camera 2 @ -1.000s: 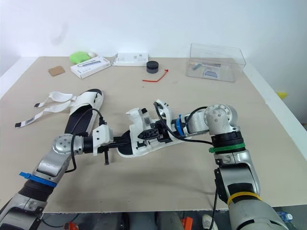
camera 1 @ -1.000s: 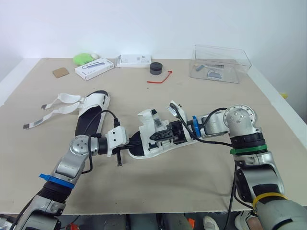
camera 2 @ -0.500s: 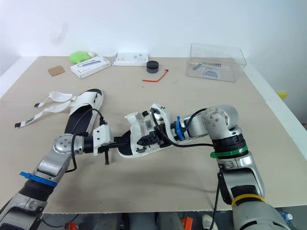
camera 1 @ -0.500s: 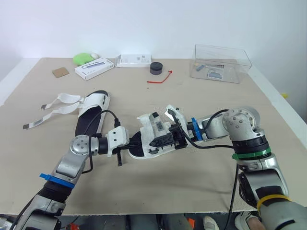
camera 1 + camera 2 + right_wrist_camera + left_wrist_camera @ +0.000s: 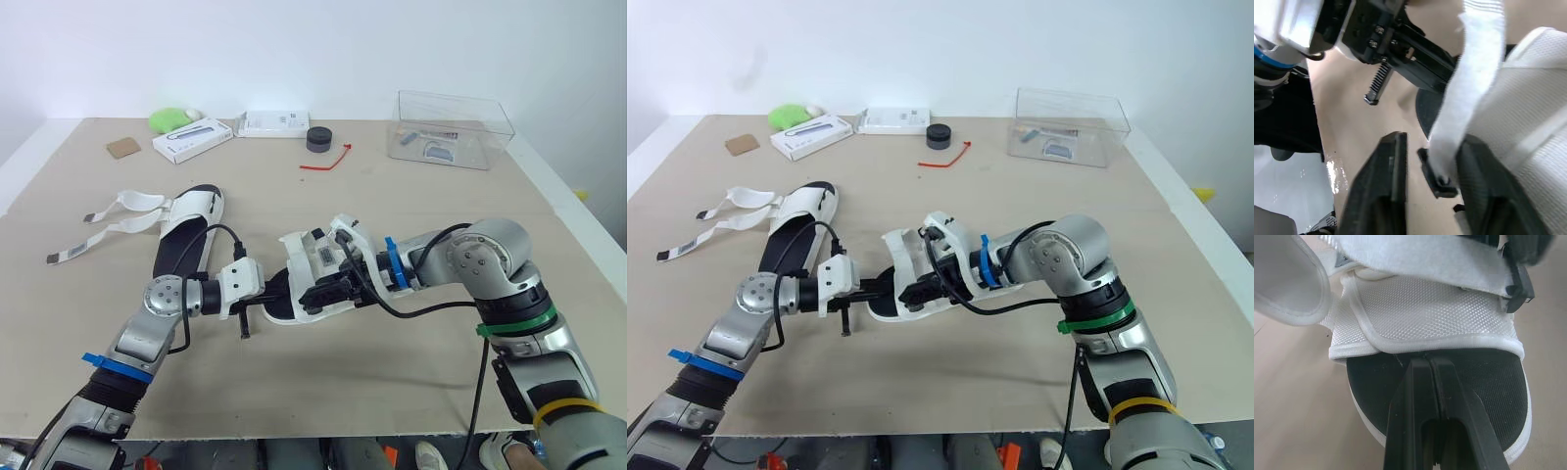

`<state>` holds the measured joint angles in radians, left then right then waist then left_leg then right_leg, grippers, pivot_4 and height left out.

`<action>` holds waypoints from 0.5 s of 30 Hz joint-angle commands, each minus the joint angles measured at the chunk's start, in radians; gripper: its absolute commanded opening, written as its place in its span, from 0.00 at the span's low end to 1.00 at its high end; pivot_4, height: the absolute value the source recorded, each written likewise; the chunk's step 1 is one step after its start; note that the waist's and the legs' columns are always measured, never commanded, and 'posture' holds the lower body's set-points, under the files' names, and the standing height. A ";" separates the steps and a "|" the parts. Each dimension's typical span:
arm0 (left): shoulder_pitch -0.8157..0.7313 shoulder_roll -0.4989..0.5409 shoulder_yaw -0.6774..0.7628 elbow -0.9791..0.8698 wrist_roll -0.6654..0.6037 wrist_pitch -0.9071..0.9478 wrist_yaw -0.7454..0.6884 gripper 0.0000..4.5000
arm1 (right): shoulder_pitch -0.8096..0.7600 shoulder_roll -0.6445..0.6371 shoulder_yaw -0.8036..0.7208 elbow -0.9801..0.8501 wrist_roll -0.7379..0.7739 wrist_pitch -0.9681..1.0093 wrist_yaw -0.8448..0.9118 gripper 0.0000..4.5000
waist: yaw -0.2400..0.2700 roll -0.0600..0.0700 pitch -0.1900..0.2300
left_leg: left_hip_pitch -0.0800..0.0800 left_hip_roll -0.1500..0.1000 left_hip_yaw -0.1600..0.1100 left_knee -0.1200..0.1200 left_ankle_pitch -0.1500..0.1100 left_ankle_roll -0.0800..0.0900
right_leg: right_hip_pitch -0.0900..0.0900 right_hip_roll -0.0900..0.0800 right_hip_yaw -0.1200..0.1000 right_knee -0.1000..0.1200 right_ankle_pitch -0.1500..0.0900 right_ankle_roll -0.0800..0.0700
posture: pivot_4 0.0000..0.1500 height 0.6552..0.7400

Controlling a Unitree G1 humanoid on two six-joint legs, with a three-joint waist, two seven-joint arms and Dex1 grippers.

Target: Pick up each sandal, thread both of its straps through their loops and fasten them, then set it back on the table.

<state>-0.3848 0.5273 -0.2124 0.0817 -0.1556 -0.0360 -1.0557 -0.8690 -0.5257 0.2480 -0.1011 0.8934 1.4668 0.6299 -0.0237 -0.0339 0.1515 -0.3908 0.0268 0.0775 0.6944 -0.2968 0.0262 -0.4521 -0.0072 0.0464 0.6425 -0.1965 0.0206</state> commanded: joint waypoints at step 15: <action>0.016 0.010 -0.018 0.013 0.027 0.014 0.003 0.00 | -0.128 0.061 -0.034 0.153 -0.117 -0.051 0.066 0.33 | 0.000 0.000 0.000 | 0.000 0.000 0.001 0.000 0.000 0.000 | -0.001 0.000 0.000 0.001 0.000 0.000 | 1.00 1.00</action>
<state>-0.3853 0.5284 -0.2138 0.0867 -0.1555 -0.0378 -1.0537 -0.9638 -0.4706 0.2289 0.0568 0.7785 1.4195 0.6774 -0.0237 -0.0336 0.1516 -0.3909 0.0267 0.0782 0.6944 -0.2968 0.0262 -0.4529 -0.0072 0.0463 0.6432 -0.1963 0.0202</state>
